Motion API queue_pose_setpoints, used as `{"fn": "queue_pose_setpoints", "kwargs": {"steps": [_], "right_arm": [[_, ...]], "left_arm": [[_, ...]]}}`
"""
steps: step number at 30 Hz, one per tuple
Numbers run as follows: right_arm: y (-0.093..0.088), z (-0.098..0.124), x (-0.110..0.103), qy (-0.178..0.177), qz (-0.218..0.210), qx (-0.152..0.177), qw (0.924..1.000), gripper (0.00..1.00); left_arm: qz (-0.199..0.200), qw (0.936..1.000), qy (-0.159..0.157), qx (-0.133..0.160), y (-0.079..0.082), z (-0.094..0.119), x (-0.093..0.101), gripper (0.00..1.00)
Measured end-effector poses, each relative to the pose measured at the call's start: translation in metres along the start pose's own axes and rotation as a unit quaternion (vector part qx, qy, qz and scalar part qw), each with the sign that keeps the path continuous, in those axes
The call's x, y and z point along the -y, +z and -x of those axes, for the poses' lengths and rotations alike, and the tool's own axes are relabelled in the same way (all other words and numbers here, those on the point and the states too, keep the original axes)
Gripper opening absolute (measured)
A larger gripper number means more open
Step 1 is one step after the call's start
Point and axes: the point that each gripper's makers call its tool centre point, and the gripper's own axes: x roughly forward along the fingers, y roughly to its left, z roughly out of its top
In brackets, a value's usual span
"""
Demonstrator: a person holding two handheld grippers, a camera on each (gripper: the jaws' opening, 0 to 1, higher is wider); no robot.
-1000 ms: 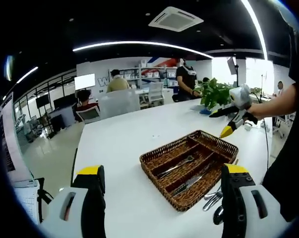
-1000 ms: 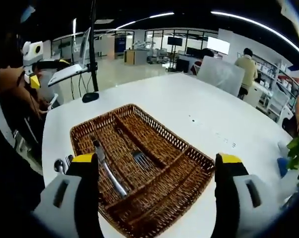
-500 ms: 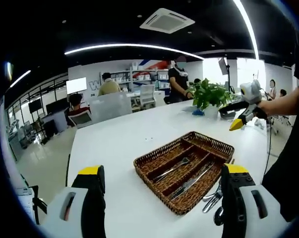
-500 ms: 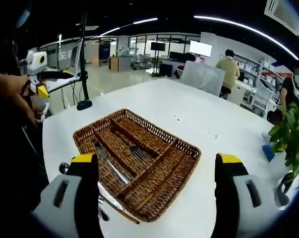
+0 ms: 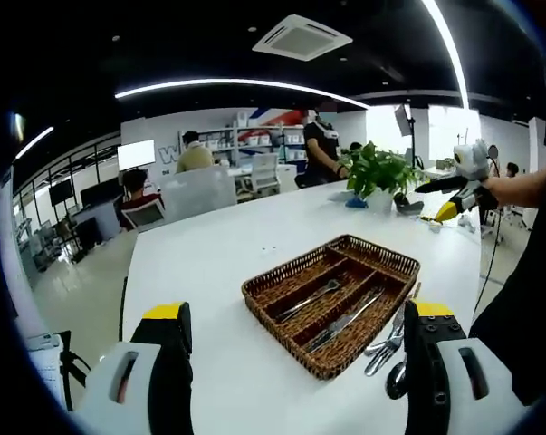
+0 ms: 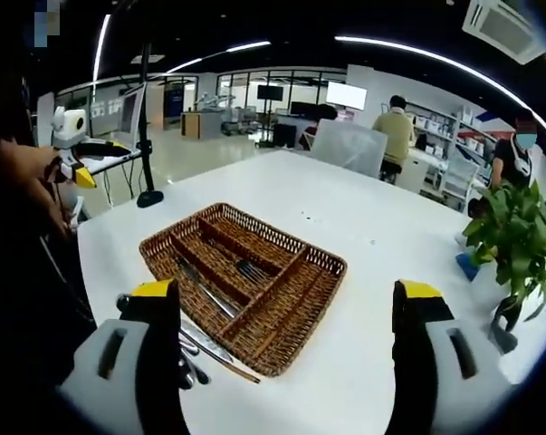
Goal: Arrange the knives, forks, and spoons in their matching storage slots by inserting each utensil handle-first until every utensil is classified and aligned in the correct compartment
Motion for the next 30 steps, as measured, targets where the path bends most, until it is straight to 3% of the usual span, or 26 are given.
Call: {"fn": "queue_pose_setpoints", "kwargs": {"steps": [8,14,25,30], "right_arm": [[-0.015,0.005,-0.009,0.001,0.001,-0.011,0.9999,1.0],[-0.014,0.009,0.001,-0.007,-0.007,-0.011,0.9999,1.0],[-0.022,0.005,-0.003,0.003,0.014,-0.026,0.9996,1.0],[-0.017,0.006,-0.001,0.006,0.021,-0.024,0.9995,1.0]], "left_arm": [[0.008,0.9999,0.007,-0.013,-0.013,0.004,0.002,0.99],[0.006,0.9998,-0.002,-0.021,-0.016,0.002,0.005,0.99],[0.012,0.9997,0.001,-0.023,-0.022,0.006,0.004,0.99],[0.011,0.9996,0.002,-0.026,-0.023,0.008,0.002,0.99]]}}
